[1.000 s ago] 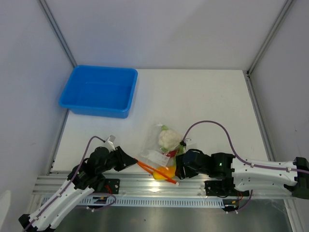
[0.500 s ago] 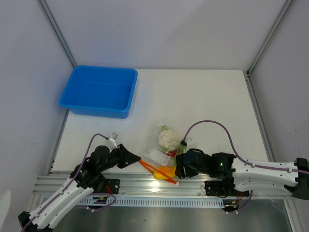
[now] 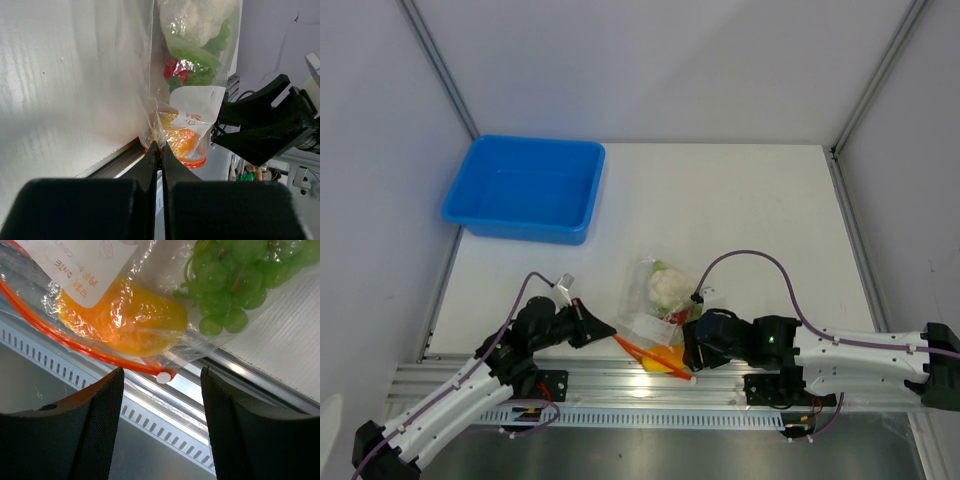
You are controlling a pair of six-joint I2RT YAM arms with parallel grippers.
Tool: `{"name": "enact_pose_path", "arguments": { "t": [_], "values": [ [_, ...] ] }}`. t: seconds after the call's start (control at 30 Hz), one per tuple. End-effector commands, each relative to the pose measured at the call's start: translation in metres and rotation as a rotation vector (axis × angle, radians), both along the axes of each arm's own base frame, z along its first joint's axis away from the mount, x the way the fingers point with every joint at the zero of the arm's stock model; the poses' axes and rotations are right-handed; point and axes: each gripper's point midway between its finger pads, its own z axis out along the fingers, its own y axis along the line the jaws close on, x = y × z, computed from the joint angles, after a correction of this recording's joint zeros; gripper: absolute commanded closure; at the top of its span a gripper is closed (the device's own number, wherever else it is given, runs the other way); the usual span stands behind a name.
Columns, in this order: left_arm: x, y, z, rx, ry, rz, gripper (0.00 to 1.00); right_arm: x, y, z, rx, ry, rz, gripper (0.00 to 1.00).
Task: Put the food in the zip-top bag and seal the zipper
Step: Pick up the zipper food storage bag at the center of the board.
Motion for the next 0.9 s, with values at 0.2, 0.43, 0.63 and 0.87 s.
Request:
{"name": "enact_pose_path", "arguments": {
  "t": [0.2,0.43,0.63,0.87],
  "values": [
    [0.005,-0.010,0.062,-0.085,-0.163,-0.055,0.99,-0.009,-0.009,0.019,0.007,-0.029,0.057,0.36],
    [0.009,-0.015,0.101,-0.135,-0.213,-0.061,1.00,-0.021,0.007,0.042,0.078,-0.066,0.175,0.36],
    [0.019,-0.020,0.140,-0.176,-0.267,-0.039,0.99,-0.019,0.015,0.056,0.053,-0.139,0.203,0.37],
    [0.044,-0.024,0.198,-0.205,-0.292,0.058,0.99,-0.012,0.020,0.076,0.038,-0.248,0.224,0.36]
  ]
}}
